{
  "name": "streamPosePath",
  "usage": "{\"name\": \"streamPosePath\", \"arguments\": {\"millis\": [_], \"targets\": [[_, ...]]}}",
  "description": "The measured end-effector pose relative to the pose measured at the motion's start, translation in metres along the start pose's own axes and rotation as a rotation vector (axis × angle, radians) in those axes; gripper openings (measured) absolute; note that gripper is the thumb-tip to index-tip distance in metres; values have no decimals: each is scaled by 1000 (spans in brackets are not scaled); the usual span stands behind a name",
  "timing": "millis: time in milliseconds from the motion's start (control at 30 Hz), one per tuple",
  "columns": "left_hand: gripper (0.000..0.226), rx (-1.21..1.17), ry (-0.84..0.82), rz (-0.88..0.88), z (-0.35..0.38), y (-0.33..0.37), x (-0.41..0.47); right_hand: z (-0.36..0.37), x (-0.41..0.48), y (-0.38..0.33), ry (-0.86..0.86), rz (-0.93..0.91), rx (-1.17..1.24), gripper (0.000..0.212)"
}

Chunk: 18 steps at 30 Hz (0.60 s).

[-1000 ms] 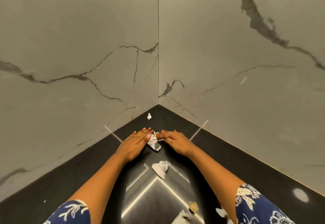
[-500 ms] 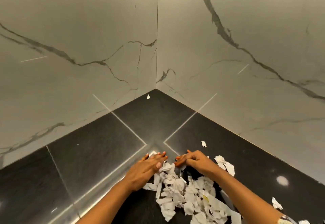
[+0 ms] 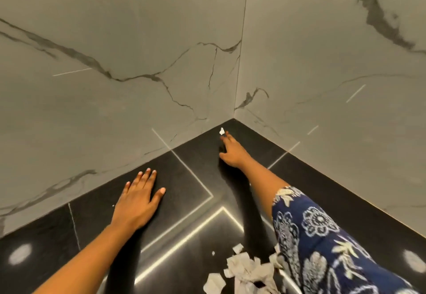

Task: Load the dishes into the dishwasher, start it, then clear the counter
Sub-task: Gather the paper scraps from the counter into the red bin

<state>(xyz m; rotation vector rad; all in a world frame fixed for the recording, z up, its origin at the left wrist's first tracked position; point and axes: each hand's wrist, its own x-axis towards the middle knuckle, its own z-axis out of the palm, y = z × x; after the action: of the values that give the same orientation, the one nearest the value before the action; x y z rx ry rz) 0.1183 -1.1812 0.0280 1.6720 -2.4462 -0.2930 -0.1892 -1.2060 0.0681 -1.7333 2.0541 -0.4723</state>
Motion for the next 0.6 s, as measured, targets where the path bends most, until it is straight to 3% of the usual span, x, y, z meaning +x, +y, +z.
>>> {"name": "streamPosePath", "arguments": {"millis": [100,233,500,600], "targets": [[72,19,21,3,9,-7,14,8,68,7,29,24,-51,75],[74,27,13,12,15,-17,24,24,91,10,0,-19,-185,58],[65,18,-63,46,8,0,1,24,-79,27,-274,-188,-64,49],[78,0,-124,150,9,32,-39,14,-150,40,-356,-176,12,46]]}}
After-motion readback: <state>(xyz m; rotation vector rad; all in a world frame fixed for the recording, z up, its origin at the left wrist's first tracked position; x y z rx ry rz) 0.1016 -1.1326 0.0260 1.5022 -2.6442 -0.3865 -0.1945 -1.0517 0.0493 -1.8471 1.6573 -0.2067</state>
